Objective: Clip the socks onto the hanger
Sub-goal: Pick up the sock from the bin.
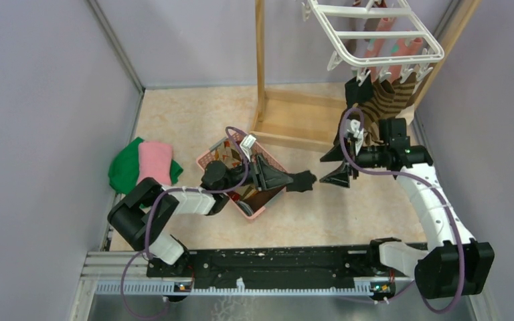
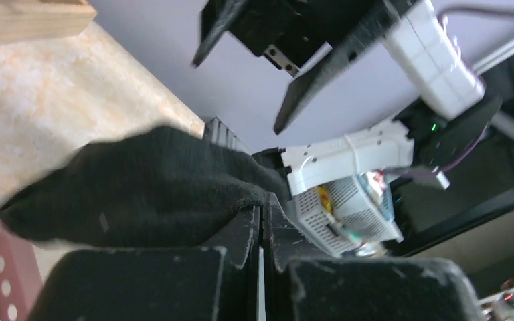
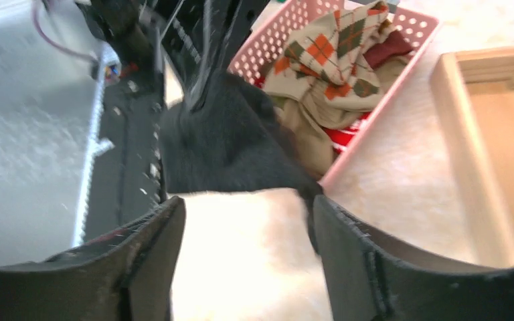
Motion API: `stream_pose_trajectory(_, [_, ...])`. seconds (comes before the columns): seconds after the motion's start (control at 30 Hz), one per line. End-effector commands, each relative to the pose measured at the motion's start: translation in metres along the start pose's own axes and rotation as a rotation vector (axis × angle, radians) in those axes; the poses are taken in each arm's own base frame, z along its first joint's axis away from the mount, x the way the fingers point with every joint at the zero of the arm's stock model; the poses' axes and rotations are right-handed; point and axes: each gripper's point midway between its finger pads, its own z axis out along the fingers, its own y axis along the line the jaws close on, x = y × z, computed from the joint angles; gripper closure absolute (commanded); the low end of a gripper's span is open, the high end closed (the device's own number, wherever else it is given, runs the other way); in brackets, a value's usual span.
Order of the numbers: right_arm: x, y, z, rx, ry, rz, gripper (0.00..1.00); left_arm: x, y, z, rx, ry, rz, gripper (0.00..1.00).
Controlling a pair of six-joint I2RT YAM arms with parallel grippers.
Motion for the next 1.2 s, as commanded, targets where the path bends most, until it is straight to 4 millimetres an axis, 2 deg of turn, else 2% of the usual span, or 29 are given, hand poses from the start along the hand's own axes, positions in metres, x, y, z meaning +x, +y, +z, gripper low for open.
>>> stream_pose_trajectory(0.0, [-0.019, 0.016, -0.019, 0.022, 0.065, -0.398, 0.26, -0.027, -0.011, -0.003, -0.019, -0.103, -0.259, 1.0])
stream_pose_trajectory(0.1, [-0.018, 0.035, -0.021, -0.049, 0.063, -0.596, 0.17, -0.035, -0.014, 0.005, -0.006, -0.098, -0.382, 1.0])
stream_pose_trajectory(0.2, [-0.015, 0.046, -0.017, -0.106, 0.01, -0.769, 0.08, -0.04, -0.018, 0.015, 0.024, -0.058, -0.445, 1.0])
stream_pose_trajectory(0.27, [-0.011, 0.045, -0.012, -0.122, -0.019, -0.803, 0.07, -0.042, -0.02, 0.021, 0.047, -0.042, -0.484, 1.0])
stream_pose_trajectory(0.37, [-0.01, 0.038, -0.007, -0.114, -0.03, -0.801, 0.11, -0.043, -0.02, 0.025, 0.085, -0.04, -0.556, 1.0])
stream_pose_trajectory(0.53, [-0.012, 0.036, 0.0, -0.122, -0.053, -0.745, 0.28, -0.043, -0.018, 0.032, 0.129, -0.034, -0.614, 1.0])
stream_pose_trajectory(0.73, [0.002, 0.026, 0.016, -0.123, 0.005, -0.669, 0.44, -0.045, -0.025, 0.04, 0.197, -0.031, -0.633, 1.0])
stream_pose_trajectory(1.0, [-0.001, 0.014, 0.013, -0.05, 0.05, -0.634, 0.65, -0.046, -0.027, 0.037, 0.222, -0.044, -0.637, 1.0])
stream_pose_trajectory(1.17, [-0.008, 0.01, 0.01, -0.007, 0.061, -0.592, 0.97, -0.048, -0.032, 0.035, 0.242, -0.056, -0.621, 1.0])
